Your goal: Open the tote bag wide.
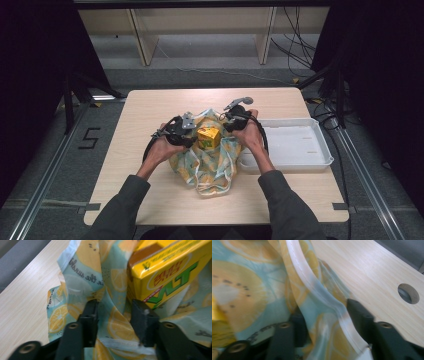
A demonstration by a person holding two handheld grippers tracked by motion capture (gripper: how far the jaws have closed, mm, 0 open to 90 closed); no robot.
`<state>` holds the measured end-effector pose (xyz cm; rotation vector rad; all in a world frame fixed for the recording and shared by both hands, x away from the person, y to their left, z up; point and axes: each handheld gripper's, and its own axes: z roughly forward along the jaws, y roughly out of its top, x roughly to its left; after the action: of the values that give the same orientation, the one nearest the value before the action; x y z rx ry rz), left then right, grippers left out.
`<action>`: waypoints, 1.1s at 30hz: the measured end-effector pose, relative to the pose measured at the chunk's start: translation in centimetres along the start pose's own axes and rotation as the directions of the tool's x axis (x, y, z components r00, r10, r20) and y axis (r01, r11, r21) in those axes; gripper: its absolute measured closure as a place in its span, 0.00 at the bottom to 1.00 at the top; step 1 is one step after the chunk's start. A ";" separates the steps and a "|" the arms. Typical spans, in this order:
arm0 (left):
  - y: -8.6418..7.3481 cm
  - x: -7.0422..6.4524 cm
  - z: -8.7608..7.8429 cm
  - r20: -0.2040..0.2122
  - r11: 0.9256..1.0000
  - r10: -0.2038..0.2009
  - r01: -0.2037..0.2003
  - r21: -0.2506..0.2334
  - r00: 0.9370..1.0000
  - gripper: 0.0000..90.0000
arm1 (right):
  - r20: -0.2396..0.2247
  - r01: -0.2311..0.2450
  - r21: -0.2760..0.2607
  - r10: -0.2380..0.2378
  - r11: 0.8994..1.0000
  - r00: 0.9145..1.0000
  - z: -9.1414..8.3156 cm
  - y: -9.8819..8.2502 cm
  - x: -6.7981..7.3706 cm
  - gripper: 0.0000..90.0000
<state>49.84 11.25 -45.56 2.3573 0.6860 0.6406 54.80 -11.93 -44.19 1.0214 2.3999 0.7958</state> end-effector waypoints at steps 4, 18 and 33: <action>-0.2 0.1 0.6 -0.001 1.000 -0.004 0.004 0.004 1.000 0.77 | -0.049 0.007 -0.108 -0.012 0.994 0.999 -2.4 0.1 -0.3 0.46; -1.3 1.8 1.4 -0.013 0.994 -0.107 0.107 0.025 0.994 0.97 | -0.015 0.223 0.000 -0.223 0.975 0.975 -3.1 -1.8 3.3 0.74; -3.9 -0.1 -0.1 0.079 0.987 -0.161 0.158 0.041 0.984 0.97 | -0.002 0.188 0.041 -0.188 0.981 0.982 2.4 -0.7 0.8 1.00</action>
<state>48.44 13.89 -48.04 2.3170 0.8450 0.4627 55.27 -10.92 -46.60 0.7947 2.4753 0.6801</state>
